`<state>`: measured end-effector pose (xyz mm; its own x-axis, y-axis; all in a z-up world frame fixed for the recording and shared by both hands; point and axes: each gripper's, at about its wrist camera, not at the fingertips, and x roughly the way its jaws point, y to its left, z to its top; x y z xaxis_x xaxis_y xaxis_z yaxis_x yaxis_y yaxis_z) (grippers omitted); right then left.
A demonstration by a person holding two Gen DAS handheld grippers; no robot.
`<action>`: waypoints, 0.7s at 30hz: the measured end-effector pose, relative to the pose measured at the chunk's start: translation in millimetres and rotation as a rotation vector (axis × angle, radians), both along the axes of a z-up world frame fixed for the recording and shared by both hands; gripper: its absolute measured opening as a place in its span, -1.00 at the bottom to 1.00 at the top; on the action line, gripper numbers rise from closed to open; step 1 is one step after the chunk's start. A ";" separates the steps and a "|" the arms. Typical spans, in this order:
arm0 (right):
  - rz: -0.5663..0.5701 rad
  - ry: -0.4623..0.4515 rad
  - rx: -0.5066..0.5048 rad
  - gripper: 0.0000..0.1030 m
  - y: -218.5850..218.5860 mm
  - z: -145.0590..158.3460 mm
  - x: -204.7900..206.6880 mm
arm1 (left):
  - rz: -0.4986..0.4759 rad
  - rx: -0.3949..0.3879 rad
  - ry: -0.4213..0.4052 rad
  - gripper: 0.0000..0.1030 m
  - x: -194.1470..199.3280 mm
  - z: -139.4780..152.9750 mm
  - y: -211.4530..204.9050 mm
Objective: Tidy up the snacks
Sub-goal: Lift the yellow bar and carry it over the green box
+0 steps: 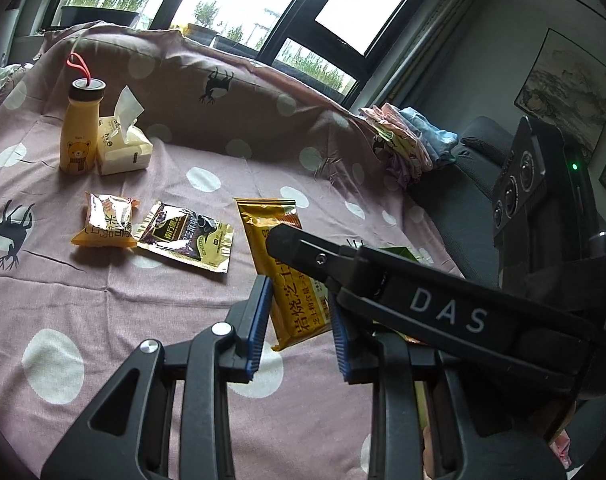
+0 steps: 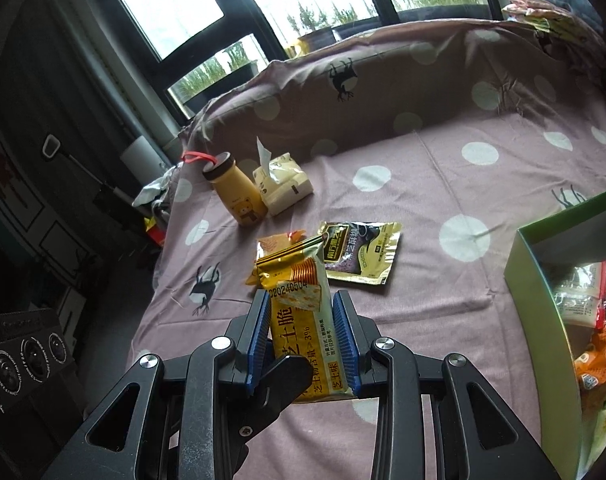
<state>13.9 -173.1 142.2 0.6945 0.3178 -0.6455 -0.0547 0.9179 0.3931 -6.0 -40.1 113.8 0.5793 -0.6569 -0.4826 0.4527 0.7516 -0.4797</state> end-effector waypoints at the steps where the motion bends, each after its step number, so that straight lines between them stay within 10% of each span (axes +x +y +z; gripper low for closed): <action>1: -0.008 -0.009 0.000 -0.32 -2.3 2.4 -2.5 | -0.007 -0.002 -0.008 -0.48 -0.7 1.7 -1.6; 21: -0.247 -0.116 0.020 -0.32 -101.7 29.2 -42.4 | -0.279 -0.021 -0.094 -0.38 5.8 18.1 -107.5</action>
<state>-28.5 -274.7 171.4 0.8212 0.1414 -0.5528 0.1244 0.9011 0.4154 -0.2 -147.7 131.8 0.4160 -0.8064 -0.4203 0.6837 0.5821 -0.4402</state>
